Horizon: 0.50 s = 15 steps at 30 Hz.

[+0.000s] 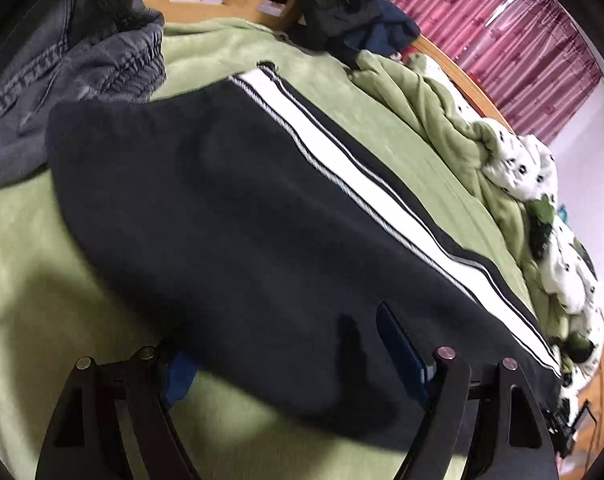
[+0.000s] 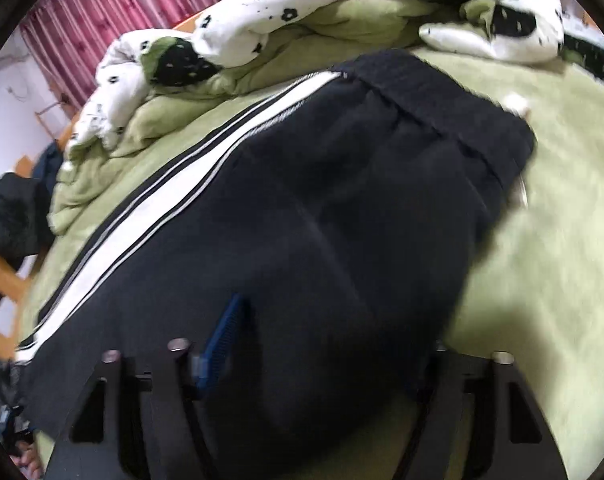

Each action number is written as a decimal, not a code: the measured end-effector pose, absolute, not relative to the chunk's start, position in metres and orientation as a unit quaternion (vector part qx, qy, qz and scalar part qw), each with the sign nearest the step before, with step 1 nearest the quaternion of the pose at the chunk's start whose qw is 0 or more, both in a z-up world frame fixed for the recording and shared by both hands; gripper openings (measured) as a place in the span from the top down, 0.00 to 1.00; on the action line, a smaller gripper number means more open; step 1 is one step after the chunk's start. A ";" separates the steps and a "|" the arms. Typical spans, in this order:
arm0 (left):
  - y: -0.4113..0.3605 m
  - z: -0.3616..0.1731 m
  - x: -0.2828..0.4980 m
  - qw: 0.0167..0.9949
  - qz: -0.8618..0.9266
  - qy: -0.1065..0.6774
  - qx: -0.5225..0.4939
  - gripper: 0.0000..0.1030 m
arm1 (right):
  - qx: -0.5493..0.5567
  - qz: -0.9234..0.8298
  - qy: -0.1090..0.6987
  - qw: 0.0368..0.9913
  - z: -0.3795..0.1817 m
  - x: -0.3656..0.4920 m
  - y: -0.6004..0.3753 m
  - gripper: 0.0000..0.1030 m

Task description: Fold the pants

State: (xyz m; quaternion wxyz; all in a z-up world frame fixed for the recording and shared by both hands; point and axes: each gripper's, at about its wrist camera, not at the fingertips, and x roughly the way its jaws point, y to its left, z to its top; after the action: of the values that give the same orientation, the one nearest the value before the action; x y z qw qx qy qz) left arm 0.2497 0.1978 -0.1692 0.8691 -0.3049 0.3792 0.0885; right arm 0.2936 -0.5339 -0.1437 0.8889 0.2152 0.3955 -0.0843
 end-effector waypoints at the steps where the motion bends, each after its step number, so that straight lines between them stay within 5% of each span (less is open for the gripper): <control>1: 0.198 -0.170 0.253 0.870 0.114 0.379 -0.293 0.55 | 0.211 -0.095 0.394 0.889 -0.143 0.301 -0.534 0.57; 3: 0.200 -0.172 0.256 0.868 0.140 0.387 -0.278 0.82 | 0.214 -0.112 0.385 0.891 -0.141 0.305 -0.536 0.74; 4: 0.201 -0.170 0.256 0.867 0.133 0.386 -0.285 0.87 | 0.216 -0.114 0.378 0.893 -0.139 0.304 -0.538 0.77; 15: 0.189 -0.123 0.191 0.888 0.069 0.393 -0.229 0.90 | 0.227 -0.087 0.338 0.909 -0.075 0.222 -0.554 0.85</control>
State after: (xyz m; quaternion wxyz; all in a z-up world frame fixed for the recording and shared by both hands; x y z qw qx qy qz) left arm 0.1909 0.1894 -0.1227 0.8881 -0.2288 0.3927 0.0691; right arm 0.2218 -0.5541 -0.0749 0.9094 0.2270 0.3375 -0.0872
